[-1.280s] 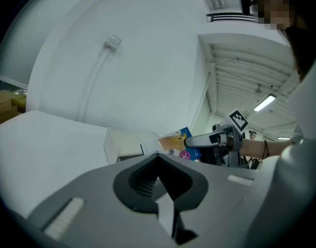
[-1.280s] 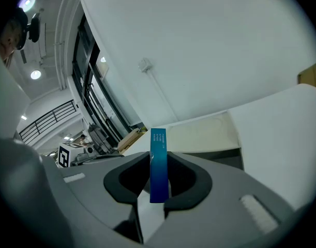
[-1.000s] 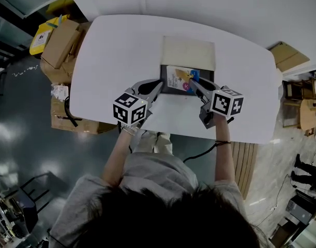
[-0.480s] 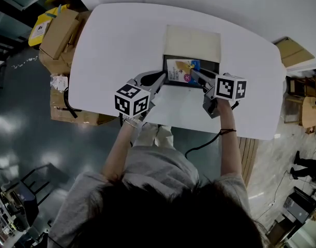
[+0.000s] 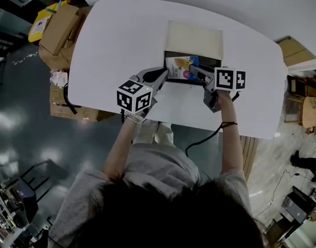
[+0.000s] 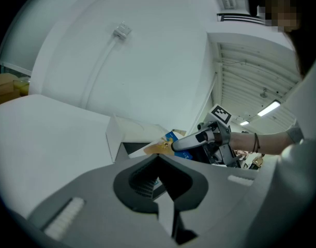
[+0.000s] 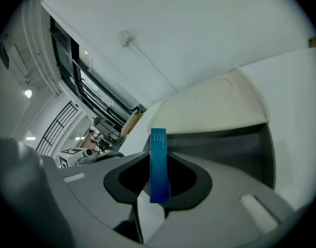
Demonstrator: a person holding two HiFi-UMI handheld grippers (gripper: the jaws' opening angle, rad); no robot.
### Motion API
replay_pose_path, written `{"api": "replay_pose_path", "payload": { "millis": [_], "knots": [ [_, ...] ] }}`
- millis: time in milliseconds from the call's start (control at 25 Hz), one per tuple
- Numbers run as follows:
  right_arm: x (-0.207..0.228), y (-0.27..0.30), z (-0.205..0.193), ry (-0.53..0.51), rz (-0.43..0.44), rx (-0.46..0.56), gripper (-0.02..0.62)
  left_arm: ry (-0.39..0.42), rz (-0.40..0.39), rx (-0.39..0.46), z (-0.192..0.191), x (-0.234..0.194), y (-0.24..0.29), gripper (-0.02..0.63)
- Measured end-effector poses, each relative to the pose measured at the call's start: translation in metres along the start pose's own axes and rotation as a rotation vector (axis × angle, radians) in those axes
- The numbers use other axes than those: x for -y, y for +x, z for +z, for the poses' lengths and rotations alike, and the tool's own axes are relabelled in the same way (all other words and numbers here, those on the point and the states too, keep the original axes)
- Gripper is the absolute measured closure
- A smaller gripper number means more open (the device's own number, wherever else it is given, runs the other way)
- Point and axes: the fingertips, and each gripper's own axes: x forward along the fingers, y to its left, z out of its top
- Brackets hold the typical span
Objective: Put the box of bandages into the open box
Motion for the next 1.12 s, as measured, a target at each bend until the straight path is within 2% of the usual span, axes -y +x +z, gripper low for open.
{"api": "replay_pose_path", "payload": {
  "millis": [560, 1000, 1120],
  "knots": [
    [0.009, 0.01, 0.001, 0.138, -0.009, -0.064, 0.486, -0.019, 0.002, 0.004, -0.003, -0.003, -0.002, 0.618],
    [0.015, 0.01, -0.001, 0.161, -0.052, -0.092, 0.476, -0.028, -0.005, 0.014, -0.001, -0.001, -0.002, 0.618],
    [0.021, 0.011, -0.002, 0.166, -0.087, -0.106, 0.464, -0.035, -0.005, 0.018, -0.001, -0.003, -0.001, 0.618]
  ]
}}
